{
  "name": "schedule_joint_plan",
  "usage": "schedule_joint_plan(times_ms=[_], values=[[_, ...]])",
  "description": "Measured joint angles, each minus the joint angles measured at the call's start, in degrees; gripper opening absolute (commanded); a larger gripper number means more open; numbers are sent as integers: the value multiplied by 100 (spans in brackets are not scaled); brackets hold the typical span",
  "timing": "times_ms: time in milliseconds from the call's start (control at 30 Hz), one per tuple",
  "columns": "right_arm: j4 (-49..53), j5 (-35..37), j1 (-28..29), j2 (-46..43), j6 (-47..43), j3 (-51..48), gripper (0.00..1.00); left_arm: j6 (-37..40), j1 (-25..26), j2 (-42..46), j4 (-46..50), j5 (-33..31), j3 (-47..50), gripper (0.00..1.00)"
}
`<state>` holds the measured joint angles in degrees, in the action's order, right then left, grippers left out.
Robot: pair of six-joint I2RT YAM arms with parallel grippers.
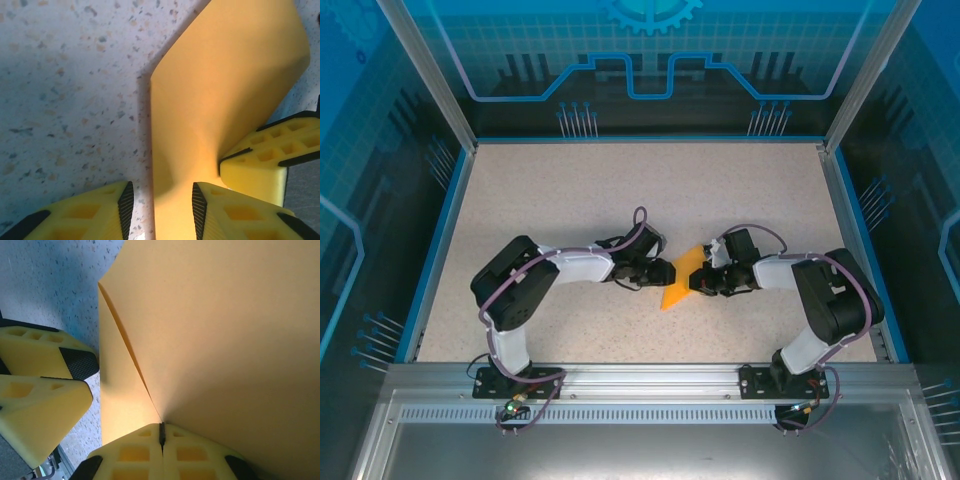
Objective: Fold a paper plane with a square sheet of paper (pick it up from the middle)
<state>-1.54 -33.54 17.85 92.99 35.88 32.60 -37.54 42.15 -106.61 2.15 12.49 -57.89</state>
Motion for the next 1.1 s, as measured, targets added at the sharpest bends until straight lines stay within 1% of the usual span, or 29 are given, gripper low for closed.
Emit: schedule_joint_plan(times_ms=[333, 500, 700, 900, 967, 1033, 1100], values=[[-28, -116, -55, 42, -35, -7, 2, 20, -4, -221, 9, 28, -280, 37], [-35, -142, -66, 57, -44, -4, 1, 63, -4, -221, 28, 28, -378, 31], [-33, -144, -66, 57, -61, -4, 1, 208, -4, -221, 96, 24, -391, 21], [-33, -144, -66, 57, -61, -4, 1, 409, -4, -221, 380, -28, -518, 13], [-33, -144, -66, 57, -59, -4, 1, 474, -4, -221, 501, -63, -592, 8], [-33, -144, -66, 57, -61, -4, 1, 518, -2, -221, 627, -70, -680, 7], [-31, -144, -66, 57, -61, -4, 1, 610, 13, -223, 796, -87, -800, 10]])
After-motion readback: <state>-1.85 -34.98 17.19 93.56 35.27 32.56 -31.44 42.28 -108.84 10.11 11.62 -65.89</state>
